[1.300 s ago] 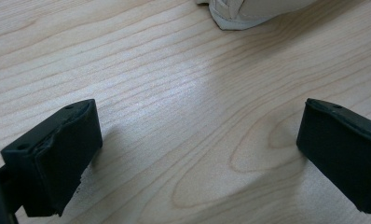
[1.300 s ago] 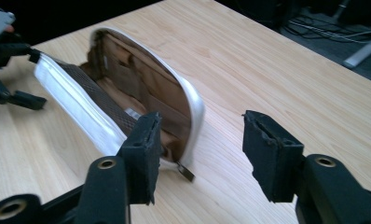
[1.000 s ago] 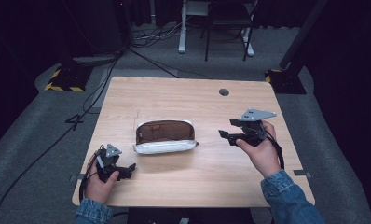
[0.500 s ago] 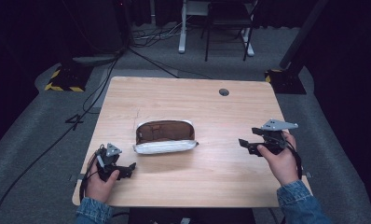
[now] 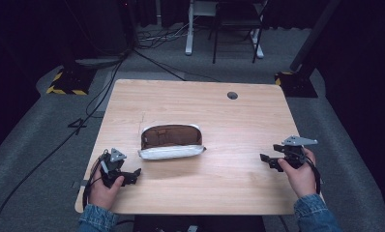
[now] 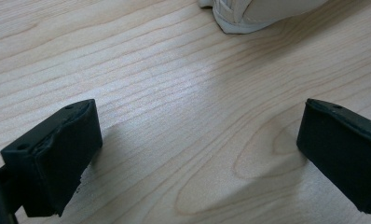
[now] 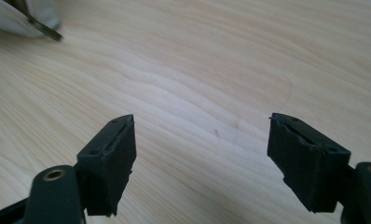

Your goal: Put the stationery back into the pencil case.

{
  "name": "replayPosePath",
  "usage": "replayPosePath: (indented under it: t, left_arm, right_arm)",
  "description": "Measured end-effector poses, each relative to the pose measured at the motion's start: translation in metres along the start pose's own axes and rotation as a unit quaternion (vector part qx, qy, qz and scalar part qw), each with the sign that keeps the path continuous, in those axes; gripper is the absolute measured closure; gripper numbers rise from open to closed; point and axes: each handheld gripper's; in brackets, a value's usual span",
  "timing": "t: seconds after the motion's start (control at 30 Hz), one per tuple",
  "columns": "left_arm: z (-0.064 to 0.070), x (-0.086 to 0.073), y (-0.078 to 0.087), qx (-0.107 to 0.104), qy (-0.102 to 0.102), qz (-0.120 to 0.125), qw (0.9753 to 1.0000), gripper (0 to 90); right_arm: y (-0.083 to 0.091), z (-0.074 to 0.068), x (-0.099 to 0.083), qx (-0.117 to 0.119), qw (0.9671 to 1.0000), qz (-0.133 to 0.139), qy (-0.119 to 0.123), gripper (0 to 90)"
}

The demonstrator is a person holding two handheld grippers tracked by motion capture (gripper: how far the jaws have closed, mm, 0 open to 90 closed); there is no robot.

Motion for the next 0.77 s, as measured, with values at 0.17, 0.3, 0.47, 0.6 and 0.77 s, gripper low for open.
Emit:
replayPosePath:
  t: [0.17,0.3,0.47,0.6,0.77]
  left_arm:
    - [0.000,0.000,0.000,0.000,0.000,0.000,1.0000,0.4]
    - [0.000,0.000,0.000,0.000,0.000,0.000,1.0000,0.4]
    - [0.000,0.000,0.000,0.001,0.000,0.000,1.0000,0.3]
    - [0.000,0.000,0.000,0.001,0.000,0.000,1.0000,0.4]
    - [0.000,0.000,0.000,0.001,0.000,0.000,1.0000,0.3]
  right_arm:
    - [-0.010,0.004,-0.023,-0.006,0.9998,-0.014,-0.011,23.9]
    - [-0.015,0.005,-0.034,-0.014,0.9996,-0.024,0.002,22.8]
    - [-0.020,0.002,-0.042,-0.021,0.9996,-0.018,0.007,19.6]
    - [-0.021,0.000,-0.043,-0.023,0.9996,-0.013,0.009,18.8]
    - [-0.021,-0.001,-0.043,-0.031,0.9994,-0.018,0.001,16.3]
Point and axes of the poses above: each handheld gripper's, and its own axes: y roughly backward along the jaws, x roughly out of its top, z roughly to its right, and after that the axes turned 15 degrees about y, right-handed
